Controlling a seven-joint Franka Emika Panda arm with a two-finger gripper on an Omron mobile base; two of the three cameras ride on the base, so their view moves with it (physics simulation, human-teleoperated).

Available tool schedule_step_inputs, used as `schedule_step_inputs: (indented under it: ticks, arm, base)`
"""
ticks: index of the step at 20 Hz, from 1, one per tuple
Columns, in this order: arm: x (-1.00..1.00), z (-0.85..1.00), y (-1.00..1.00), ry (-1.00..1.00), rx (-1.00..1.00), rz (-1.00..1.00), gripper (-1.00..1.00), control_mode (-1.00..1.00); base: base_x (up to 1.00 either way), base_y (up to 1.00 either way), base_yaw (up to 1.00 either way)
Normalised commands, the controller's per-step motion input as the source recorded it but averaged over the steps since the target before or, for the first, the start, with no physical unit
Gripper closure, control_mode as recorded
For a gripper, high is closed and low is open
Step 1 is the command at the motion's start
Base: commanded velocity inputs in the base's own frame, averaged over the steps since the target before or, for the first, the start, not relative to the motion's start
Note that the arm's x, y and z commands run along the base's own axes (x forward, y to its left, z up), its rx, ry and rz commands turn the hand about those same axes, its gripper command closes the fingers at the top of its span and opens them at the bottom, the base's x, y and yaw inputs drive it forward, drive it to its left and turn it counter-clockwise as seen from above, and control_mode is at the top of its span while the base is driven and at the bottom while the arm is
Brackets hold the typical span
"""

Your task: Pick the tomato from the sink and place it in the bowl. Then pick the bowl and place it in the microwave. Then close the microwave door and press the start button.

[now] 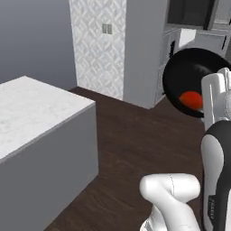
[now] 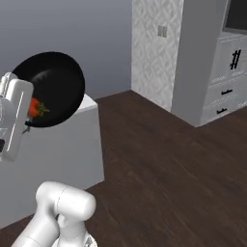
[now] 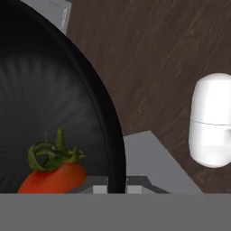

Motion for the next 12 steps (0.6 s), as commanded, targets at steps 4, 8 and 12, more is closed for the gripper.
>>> schedule_step_inputs:
  ticks: [4, 8, 12]
  arm:
    - [0.00, 0.00, 0.00, 0.00, 0.00, 0.00, 1.00, 1.00]
    - [0.00, 0.00, 0.00, 0.00, 0.00, 0.00, 1.00, 1.00]
    - [0.00, 0.00, 0.00, 0.00, 0.00, 0.00, 1.00, 1.00]
  base:
    - [0.00, -1.00, 0.35]
    - [0.04, -1.00, 0.51]
    - [0.15, -1.00, 0.53]
